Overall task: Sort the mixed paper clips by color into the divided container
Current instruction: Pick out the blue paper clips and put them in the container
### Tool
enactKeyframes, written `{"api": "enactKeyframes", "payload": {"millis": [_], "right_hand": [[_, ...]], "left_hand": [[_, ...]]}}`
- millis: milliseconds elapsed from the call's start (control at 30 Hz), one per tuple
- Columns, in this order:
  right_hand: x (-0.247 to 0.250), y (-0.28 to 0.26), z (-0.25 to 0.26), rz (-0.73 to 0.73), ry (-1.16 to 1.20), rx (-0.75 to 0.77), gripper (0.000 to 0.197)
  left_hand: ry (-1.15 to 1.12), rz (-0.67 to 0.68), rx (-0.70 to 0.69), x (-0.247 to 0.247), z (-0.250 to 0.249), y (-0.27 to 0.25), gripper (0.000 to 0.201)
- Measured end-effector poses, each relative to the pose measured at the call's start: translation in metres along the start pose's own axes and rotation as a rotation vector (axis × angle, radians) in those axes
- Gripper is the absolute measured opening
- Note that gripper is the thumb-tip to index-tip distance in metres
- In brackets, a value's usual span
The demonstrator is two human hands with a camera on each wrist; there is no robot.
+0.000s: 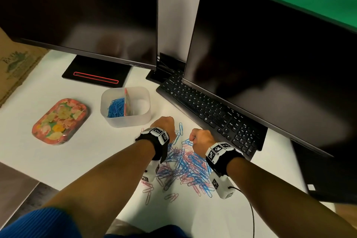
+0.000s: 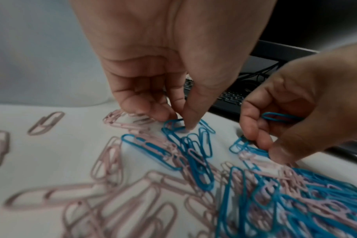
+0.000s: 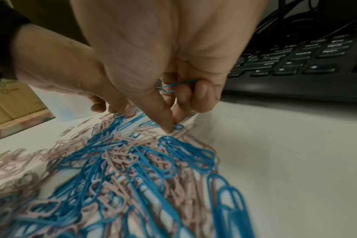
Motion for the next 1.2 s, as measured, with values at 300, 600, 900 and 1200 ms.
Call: {"api": "enactKeyframes", "payload": {"millis": [300, 600, 900, 1200], "right_hand": [[-0.002, -0.013, -0.008, -0.042, -0.024, 0.127, 0.027], [0.0, -0.007, -0.001, -0.034, -0.188, 0.212, 0.033], [-0.002, -0.009, -0.005, -0.097, -0.134, 0.207, 0.019], [0.015, -0.029, -0.024, -0.179, 0.402, 0.331, 0.015]], "left_hand": [[-0.563, -0.115, -0.007, 0.012, 0.016, -0.001, 0.026], [-0.907, -0.069, 0.081, 0.003, 0.006, 0.002, 0.02], [0.047, 0.031, -0.288, -0.005, -0.014, 0.007, 0.034], [0.13, 0.037, -0.286, -0.003, -0.008, 0.008, 0.017]]}}
Point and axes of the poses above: each hand's wrist, its own y-axis towards the middle knuckle, its own x-axis out of the back of the hand, z = x × y, the point moved 5 cm from there along y, towards the middle knuckle, and after that the axes turned 12 degrees about -x, right-handed, at the moved point
